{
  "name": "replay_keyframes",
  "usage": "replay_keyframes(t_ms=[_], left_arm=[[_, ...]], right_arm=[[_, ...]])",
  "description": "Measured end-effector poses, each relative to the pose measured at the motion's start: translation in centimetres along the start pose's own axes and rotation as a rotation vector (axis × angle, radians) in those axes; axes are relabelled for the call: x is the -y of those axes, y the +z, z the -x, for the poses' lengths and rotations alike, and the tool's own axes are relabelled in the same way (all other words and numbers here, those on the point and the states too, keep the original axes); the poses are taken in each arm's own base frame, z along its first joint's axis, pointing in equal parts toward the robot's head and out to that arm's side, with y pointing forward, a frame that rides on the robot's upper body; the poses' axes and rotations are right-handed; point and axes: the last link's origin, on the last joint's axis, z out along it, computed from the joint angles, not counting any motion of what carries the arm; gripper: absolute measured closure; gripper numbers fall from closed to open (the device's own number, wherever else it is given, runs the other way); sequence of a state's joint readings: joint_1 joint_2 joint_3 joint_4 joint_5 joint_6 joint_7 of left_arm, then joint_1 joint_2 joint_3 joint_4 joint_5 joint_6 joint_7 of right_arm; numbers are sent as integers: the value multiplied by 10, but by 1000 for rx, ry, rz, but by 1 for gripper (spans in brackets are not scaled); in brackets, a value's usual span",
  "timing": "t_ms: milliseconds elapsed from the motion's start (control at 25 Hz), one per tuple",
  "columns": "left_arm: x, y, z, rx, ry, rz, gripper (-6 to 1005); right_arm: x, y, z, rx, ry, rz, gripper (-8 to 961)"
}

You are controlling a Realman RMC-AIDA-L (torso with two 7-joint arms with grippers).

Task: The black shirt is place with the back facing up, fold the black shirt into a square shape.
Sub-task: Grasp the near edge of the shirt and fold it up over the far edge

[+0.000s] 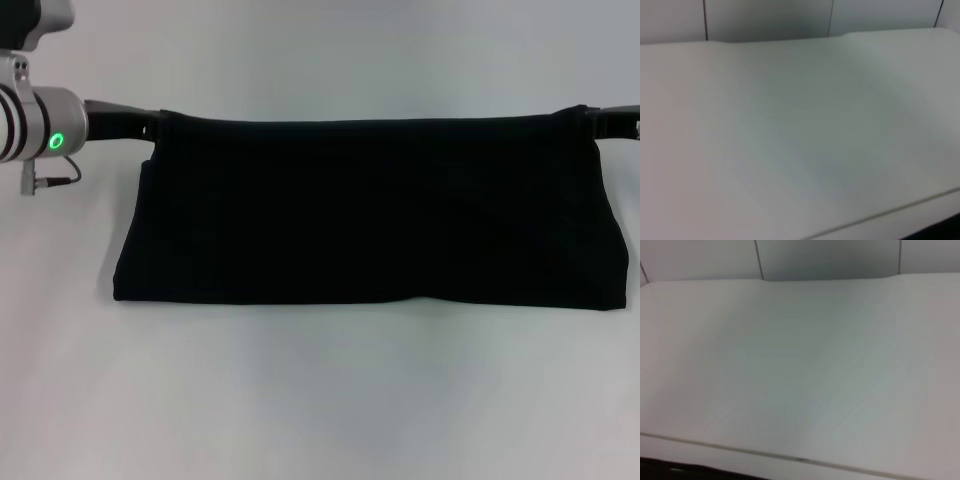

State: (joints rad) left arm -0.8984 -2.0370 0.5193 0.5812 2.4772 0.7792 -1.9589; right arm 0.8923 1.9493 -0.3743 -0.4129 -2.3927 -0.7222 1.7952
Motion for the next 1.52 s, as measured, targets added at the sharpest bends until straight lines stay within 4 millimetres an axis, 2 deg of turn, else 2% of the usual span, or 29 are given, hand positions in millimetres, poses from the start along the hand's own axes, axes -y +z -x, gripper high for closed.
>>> replay_keyframes(t_ms=[360, 800, 1120, 1160, 1360, 1480, 1520], left_arm=[[-2, 6, -9, -23, 16, -35, 989], [-12, 22, 3, -15, 13, -94, 986], [-17, 30, 10, -32, 4, -173, 984], [-17, 30, 11, -32, 3, -177, 984], [-13, 30, 15, -36, -15, -208, 818], [-13, 29, 17, -32, -18, -199, 597], [-14, 29, 17, -28, -19, -186, 558]], right_arm=[[-2, 6, 12, 17, -28, -39, 923], [-15, 18, 5, 4, -41, -72, 922], [-19, 20, 0, -5, -36, -63, 912], [-18, 19, 0, -5, -36, -65, 879], [-12, 16, 0, -1, -33, -82, 714], [-8, 13, 0, -1, -1, -68, 589], [-7, 10, -1, -3, 17, -53, 547]])
